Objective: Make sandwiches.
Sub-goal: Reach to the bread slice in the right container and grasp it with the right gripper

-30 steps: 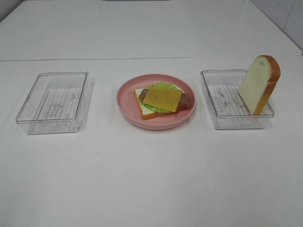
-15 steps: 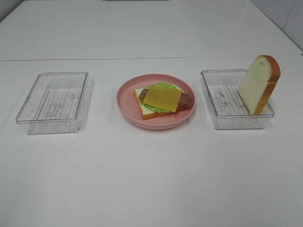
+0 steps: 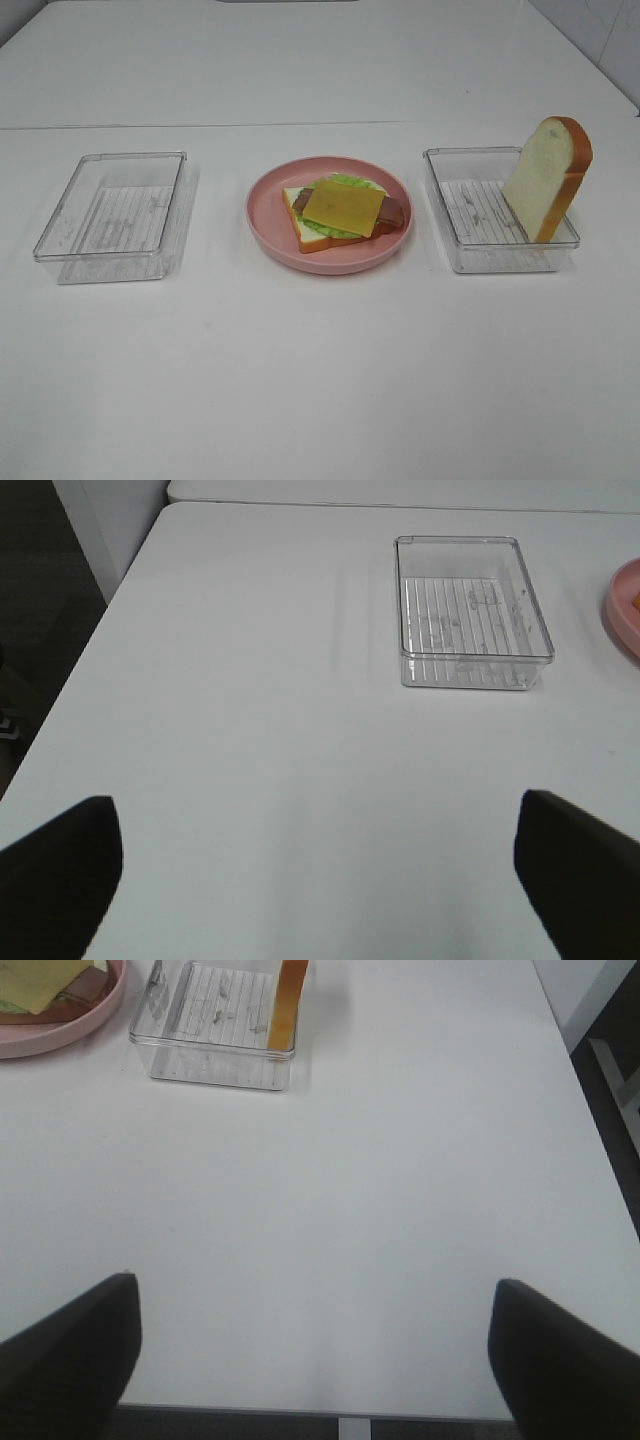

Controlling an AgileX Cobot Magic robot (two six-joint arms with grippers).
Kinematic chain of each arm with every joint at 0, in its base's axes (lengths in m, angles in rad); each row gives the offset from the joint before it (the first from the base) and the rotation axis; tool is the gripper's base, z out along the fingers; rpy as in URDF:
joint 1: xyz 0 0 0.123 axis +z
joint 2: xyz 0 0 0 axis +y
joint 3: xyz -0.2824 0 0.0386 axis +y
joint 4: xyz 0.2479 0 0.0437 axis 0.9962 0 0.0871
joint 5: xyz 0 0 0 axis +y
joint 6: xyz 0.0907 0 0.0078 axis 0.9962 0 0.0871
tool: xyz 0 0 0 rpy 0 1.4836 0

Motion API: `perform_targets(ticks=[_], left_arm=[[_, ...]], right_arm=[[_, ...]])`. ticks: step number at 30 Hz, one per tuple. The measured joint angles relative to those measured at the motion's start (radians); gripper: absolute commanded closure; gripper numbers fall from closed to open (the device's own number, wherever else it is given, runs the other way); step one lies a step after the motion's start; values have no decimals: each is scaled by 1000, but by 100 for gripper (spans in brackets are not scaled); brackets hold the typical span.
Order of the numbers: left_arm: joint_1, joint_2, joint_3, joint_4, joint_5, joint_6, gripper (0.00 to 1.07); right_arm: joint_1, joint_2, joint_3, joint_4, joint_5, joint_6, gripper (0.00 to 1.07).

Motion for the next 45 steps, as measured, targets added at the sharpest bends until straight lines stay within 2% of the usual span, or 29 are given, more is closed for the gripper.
perform_targets(ticks=[7,11,17,19,21,27,29,32,34,41,43,45], left_arm=[[0,0,0,0,0,0,6],[0,0,0,0,0,0,6],[0,0,0,0,0,0,6],[0,0,0,0,0,0,6],[0,0,0,0,0,0,6],[0,0,0,0,0,0,6],[0,0,0,0,0,0,6],[0,0,0,0,0,0,6],[0,0,0,0,0,0,6],[0,0,0,0,0,0,6],[0,0,0,0,0,0,6],[0,0,0,0,0,0,6]], right_arm=[[0,131,-15,0,-159,9,16],[0,258,-15,0,-358,9,16],[0,436,-15,0,-540,9,16],[0,469,-15,0,-563,9,16],[0,595,-15,0,-621,9,16],[0,720,-43,0,-638,9,16],[0,837,-114,0,-638,9,16],[0,868,-136,0,-638,9,16],[0,954,-203,0,-621,9,16],[0,1125,-334,0,-569,20,16],[0,1233,-422,0,-522,35,16],[0,1261,-440,0,-511,35,16]])
